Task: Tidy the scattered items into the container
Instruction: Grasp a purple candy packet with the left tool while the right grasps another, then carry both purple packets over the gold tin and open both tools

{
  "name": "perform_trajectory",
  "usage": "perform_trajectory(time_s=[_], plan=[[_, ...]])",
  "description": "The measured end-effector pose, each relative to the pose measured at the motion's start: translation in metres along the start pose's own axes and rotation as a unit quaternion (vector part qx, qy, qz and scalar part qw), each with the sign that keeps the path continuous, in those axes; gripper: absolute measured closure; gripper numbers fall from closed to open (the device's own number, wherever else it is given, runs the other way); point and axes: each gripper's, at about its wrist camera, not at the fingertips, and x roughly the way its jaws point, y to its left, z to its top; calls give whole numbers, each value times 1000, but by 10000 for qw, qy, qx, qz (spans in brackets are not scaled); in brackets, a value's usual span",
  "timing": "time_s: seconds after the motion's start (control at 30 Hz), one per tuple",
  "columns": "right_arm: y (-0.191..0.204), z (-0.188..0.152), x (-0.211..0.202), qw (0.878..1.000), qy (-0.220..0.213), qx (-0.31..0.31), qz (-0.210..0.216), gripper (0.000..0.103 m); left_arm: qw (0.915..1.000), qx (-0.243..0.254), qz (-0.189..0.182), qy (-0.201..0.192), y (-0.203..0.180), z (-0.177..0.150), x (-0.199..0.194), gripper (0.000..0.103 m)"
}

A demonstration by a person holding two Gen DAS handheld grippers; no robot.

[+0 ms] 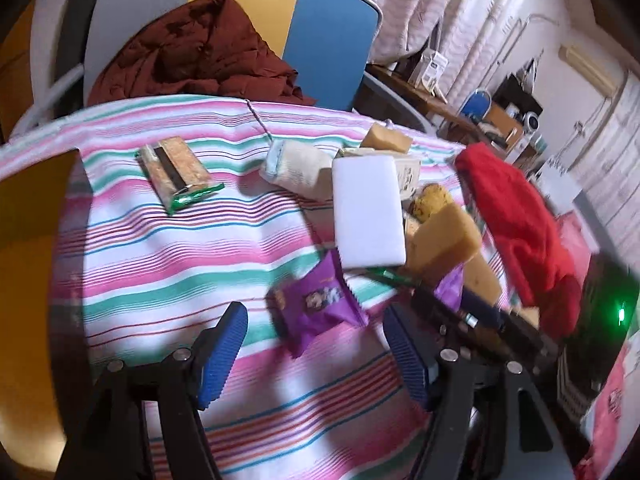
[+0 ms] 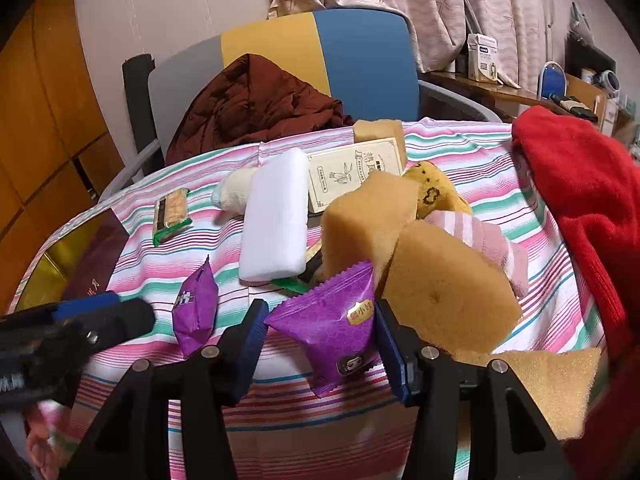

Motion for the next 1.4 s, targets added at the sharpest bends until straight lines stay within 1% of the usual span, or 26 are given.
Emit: perform_trajectory(time_s=[0.1, 0.17, 0.23, 0.3, 0.37, 0.47, 0.57, 0.67, 0.83, 0.9, 1.03, 1.1, 1.2, 1.27, 1.4], plan=[[-2, -1, 0, 10000, -10, 25, 4, 49, 10000, -87, -7, 0, -1, 7, 9, 32], [-1, -2, -1, 10000, -12, 2, -11, 49, 9998, -169, -128, 50, -1, 9, 17, 33], [-1, -2, -1, 10000, -14, 5, -14, 49, 9995, -255, -194, 69, -1, 7, 22, 38], [-1, -2, -1, 10000, -27, 32, -8, 49, 9994, -267, -188, 136, -2, 5, 28, 47], [-2, -2, -2, 10000, -43, 44, -13, 49, 9993, -256, -163, 234, -2, 1, 36, 53], [-1, -3, -2, 10000, -67, 2, -47, 49, 9987, -374, -255, 229, 3, -1, 39, 51], [-1, -4, -3, 9999, -99, 2, -73, 49, 9987, -366, -298, 199, 4, -2, 40, 51], [1, -6, -4, 9998, -117, -57, -126, 49, 9984, -367, -315, 307, 4, -1, 44, 50], [4, -8, -5, 9997, -132, -150, -165, 48, 9944, -761, -625, 370, 18, -2, 45, 50], [4, -8, -6, 9997, -133, -135, -169, 48, 9951, -686, -605, 370, 18, -2, 45, 53], [5, -9, -8, 9997, -144, -130, -178, 47, 9978, -395, -443, 304, 8, -5, 42, 58], [5, -9, -9, 9997, -144, -119, -174, 47, 9981, -329, -441, 264, 6, -7, 39, 61], [3, -8, -11, 9998, -145, -51, -149, 47, 9981, -351, -459, 199, 7, -7, 34, 63], [3, -7, -12, 9998, -143, -21, -140, 47, 9977, -398, -532, 88, 9, -7, 24, 63], [4, -6, -13, 9999, -150, -1, -81, 47, 9984, -282, -453, -159, 7, -6, 6, 63]])
